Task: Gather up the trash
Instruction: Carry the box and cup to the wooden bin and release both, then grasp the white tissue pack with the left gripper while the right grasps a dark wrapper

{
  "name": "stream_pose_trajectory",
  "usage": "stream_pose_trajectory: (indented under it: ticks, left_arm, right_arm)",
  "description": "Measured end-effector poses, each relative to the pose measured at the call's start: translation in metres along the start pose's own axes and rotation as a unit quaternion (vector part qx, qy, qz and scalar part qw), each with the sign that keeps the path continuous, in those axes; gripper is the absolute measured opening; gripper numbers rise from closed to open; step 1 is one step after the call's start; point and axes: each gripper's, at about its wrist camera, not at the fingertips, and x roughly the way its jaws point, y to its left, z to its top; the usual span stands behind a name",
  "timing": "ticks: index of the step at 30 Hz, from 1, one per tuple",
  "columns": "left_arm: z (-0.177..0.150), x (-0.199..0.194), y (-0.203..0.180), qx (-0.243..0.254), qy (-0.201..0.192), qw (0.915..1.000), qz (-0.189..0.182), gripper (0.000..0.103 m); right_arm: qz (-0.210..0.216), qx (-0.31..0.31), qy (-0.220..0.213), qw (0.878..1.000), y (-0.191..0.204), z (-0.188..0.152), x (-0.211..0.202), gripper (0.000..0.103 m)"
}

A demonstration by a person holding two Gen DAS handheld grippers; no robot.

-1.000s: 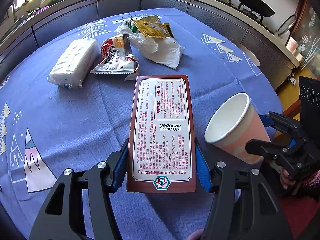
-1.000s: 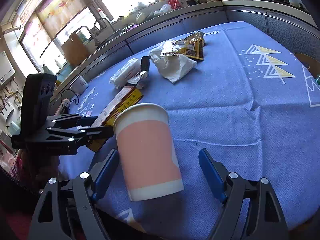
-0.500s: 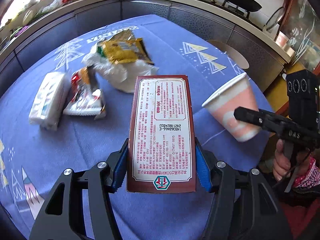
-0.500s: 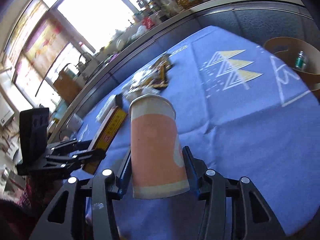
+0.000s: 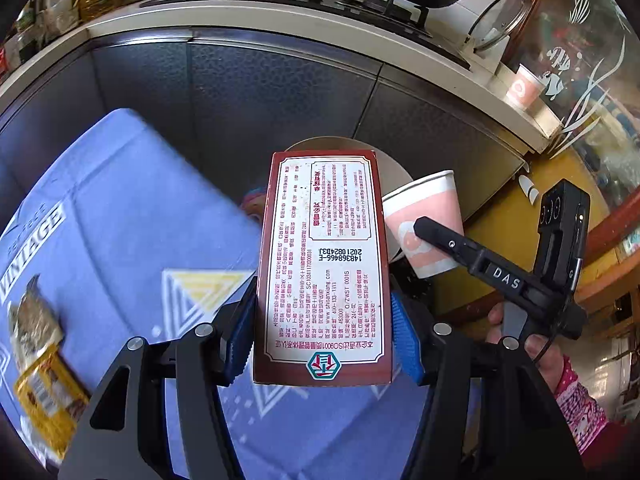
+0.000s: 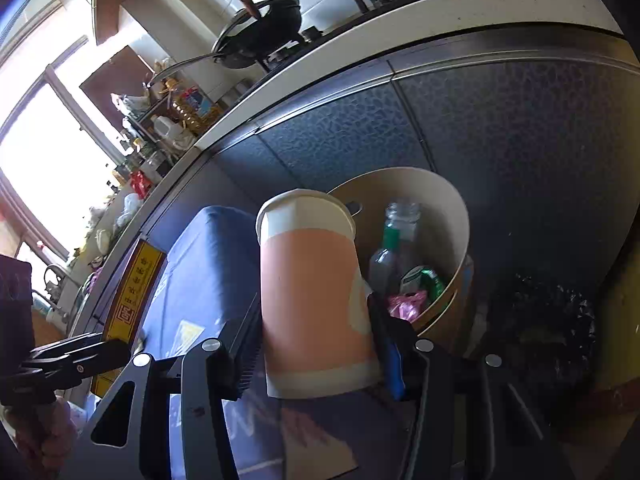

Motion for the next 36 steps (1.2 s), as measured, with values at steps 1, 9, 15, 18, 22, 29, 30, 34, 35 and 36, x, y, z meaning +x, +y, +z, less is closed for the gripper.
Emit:
stream_pose_trajectory:
  ticks: [1, 9, 15, 18, 22, 29, 30, 34, 35, 36]
  left_arm:
    - [0.011, 0.013, -0.006, 0.003, 0.005, 1.0, -0.003, 0.058]
    - [0.048, 0.103, -0.028, 0.015, 0.039, 0.9984, 0.038, 0.078]
    - [0.042, 0.105, -0.028, 0.015, 0.034, 0.9978, 0.055, 0.077]
    - [0.027, 0.086, -0.03, 0.014, 0.017, 0.9979, 0.061, 0.077]
    - [-0.005, 0.051, -0.026, 0.004, -0.006, 0.9978, 0.066, 0.077]
    - [-0.088, -0.026, -0.004, -0.032, -0.047, 0.9952, 0.08, 0.077]
    - [-0.102, -0.038, 0.002, -0.038, -0.052, 0.9945, 0.082, 0.077]
    - [-0.154, -0.09, 0.029, -0.065, -0.074, 0.9901, 0.1, 0.077]
    - [-0.167, -0.104, 0.038, -0.073, -0.082, 0.9877, 0.111, 0.077]
    - [-0.18, -0.119, 0.047, -0.081, -0.091, 0.9846, 0.125, 0.077]
  right_arm:
    - [-0.009, -0.001, -0.001, 1.0, -0.005, 0.006, 0.005, 0.052]
    - [-0.034, 0.005, 0.002, 0.999, -0.047, 0.032, 0.036, 0.074]
    - [-0.039, 0.013, -0.032, 0.999, -0.056, 0.031, 0.025, 0.075]
    - [-0.027, 0.02, -0.03, 0.999, -0.053, 0.024, 0.017, 0.075]
    - [-0.006, 0.018, -0.025, 1.0, -0.038, 0.014, 0.003, 0.075]
    - [0.044, -0.007, -0.008, 0.999, 0.009, -0.015, -0.016, 0.067]
    - [0.049, -0.014, -0.003, 0.999, 0.017, -0.019, -0.016, 0.065]
    - [0.078, -0.043, 0.031, 0.996, 0.056, -0.042, -0.006, 0.054]
    - [0.085, -0.05, 0.04, 0.994, 0.067, -0.049, -0.003, 0.052]
    - [0.094, -0.058, 0.051, 0.993, 0.08, -0.056, 0.001, 0.052]
